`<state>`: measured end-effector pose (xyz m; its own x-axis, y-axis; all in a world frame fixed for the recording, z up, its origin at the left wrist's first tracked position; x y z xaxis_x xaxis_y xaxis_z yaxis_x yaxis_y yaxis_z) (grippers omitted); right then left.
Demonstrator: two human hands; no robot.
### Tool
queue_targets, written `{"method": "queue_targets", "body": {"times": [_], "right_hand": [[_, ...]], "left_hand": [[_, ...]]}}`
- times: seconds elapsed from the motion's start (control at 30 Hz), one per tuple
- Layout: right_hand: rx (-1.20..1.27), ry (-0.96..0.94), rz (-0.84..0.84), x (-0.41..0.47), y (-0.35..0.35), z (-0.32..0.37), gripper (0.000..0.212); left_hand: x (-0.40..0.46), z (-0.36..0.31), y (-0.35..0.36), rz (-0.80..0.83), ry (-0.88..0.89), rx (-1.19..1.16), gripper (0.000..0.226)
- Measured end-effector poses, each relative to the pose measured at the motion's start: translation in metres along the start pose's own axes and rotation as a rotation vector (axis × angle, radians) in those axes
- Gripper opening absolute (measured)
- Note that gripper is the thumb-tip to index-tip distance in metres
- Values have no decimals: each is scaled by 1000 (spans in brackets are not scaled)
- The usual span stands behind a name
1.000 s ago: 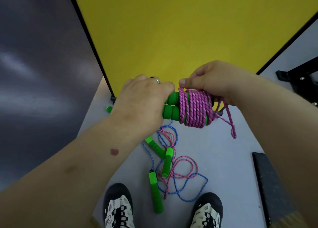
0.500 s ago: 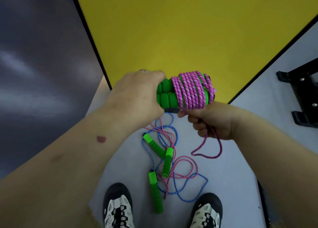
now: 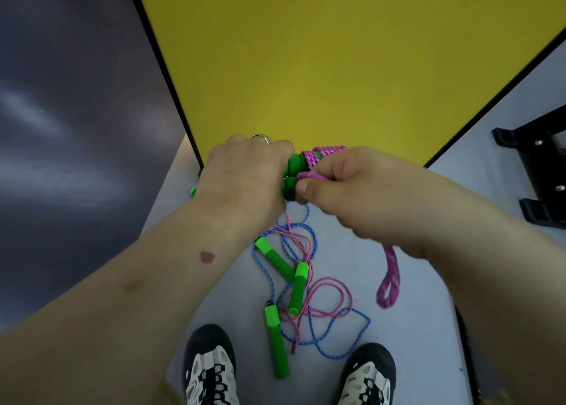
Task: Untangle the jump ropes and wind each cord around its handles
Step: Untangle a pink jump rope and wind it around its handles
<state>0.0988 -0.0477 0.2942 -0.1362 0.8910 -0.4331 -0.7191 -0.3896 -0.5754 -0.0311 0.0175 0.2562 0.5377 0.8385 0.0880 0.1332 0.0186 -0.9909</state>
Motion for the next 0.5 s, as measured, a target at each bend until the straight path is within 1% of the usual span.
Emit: {"method": "queue_targets", "body": {"times": [0.13,0.23,0.3,0.37,0.43,0.5], "right_hand": [[-247,-26,-101,5,-26,13,34],[-351,-55,-144,10,-40,19,24],[-410,-48,-159,16,-47,19,21],[-424,-27,-140,22,-50,16,22],[-380,-19,-126,27,-53,11,24],[-327,-1,-111,30,-57,6,27]], "left_hand": [[-2,-4,-2,-3,36,19,32],[-4,-10,-6,40,90,40,29],[-4,-13,-7,77,128,21,31],[-3,-14,-7,91,157,21,33],[-2,-13,-7,110,169,14,36],[-2,-12,-6,168,165,-34,48]]}}
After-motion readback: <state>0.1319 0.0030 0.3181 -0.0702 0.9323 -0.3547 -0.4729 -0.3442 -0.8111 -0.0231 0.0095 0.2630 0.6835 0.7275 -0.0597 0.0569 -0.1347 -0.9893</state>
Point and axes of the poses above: each hand's wrist, its own x-axis towards the middle knuckle, its own y-axis out of the palm, z = x × y, the point moved 4 cm from there along x, towards the middle knuckle, and after that the axes turned 6 degrees about z, right-handed, at the moved point
